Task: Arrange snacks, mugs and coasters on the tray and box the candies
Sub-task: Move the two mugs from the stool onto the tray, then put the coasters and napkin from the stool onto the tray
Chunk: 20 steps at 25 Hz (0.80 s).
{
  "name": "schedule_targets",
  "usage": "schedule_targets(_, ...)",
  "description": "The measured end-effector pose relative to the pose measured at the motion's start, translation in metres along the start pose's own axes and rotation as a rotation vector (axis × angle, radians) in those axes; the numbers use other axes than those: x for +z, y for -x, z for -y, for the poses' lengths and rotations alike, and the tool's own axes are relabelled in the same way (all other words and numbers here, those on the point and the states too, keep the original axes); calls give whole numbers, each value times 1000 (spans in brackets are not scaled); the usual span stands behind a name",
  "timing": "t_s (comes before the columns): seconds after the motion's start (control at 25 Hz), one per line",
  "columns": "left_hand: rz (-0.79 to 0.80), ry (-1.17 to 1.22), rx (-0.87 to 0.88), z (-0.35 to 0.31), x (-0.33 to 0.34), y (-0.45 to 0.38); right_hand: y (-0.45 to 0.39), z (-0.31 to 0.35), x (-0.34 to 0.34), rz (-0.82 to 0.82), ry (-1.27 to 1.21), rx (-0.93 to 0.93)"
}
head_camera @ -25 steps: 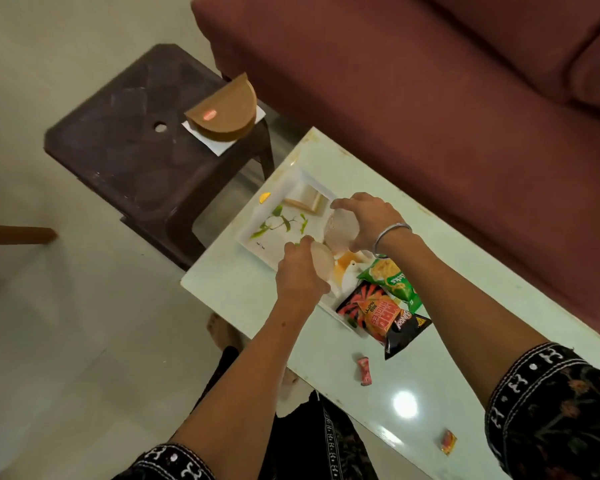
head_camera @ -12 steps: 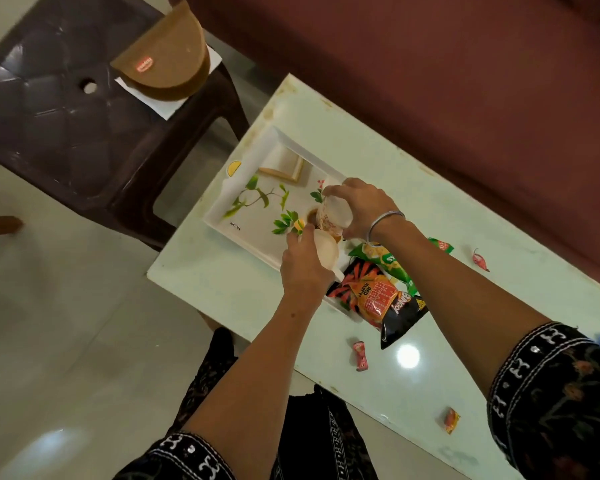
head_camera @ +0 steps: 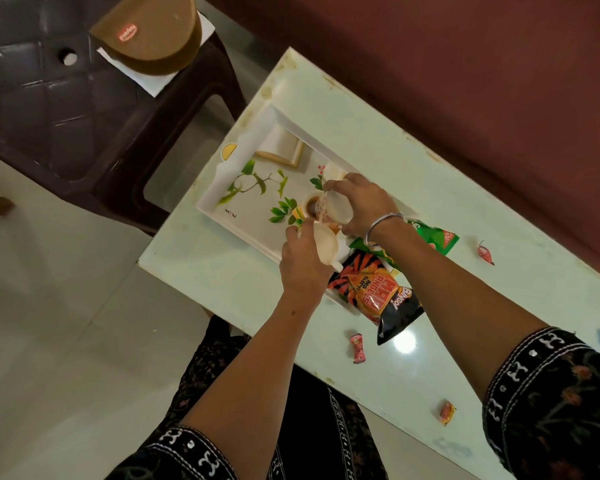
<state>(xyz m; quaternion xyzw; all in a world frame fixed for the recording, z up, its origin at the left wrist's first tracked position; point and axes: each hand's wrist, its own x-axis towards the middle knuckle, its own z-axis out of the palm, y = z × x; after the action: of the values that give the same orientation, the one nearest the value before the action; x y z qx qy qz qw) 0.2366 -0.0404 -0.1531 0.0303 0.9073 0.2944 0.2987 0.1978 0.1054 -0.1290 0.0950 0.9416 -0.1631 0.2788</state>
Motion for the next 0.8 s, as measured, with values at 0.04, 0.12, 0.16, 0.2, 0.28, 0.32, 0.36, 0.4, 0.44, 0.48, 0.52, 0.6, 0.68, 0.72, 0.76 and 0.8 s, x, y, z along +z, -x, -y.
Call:
schedule_targets(0.04,-3,-2,4,0,0,1,0,0,1,-1,2,0)
schedule_targets(0.12,-1,-10,9,1,0,1,0,0,4,-1,-4,4)
schedule_targets(0.16,6,-15,7,2,0,1,0,-1,5,6,-8,10)
schedule_targets(0.2,16,-21,5,1,-1,1,-1,-1,5,17,-13,19)
schedule_targets(0.28,41,-39,3,-1,-5,1,-1,-2,3,54,-23,41)
schedule_targets(0.32,49,-44,7,-3,-8,2,0,-1,1,68,-27,46)
schedule_targets(0.36,56,-34,11,-5,-11,3,3,0,-1,69,-41,50)
schedule_targets(0.4,57,-5,20,-5,-17,3,7,2,-3,47,-70,59)
schedule_targets(0.44,54,31,35,-6,-24,4,11,4,-5,7,-113,72)
schedule_targets(0.48,47,57,53,-5,-32,5,16,7,-8,-45,-159,89)
schedule_targets(0.52,34,71,74,-4,-42,7,22,10,-11,-103,-197,105)
schedule_targets(0.6,-19,105,108,4,-66,13,31,18,-16,-200,-281,143)
schedule_targets(0.68,-75,169,112,16,-92,21,40,31,-21,-281,-414,181)
schedule_targets(0.72,-95,185,121,23,-107,25,44,39,-24,-325,-487,191)
schedule_targets(0.76,-107,182,136,31,-121,27,49,48,-27,-366,-554,200)
schedule_targets(0.8,-122,173,153,38,-137,28,52,58,-31,-402,-613,205)
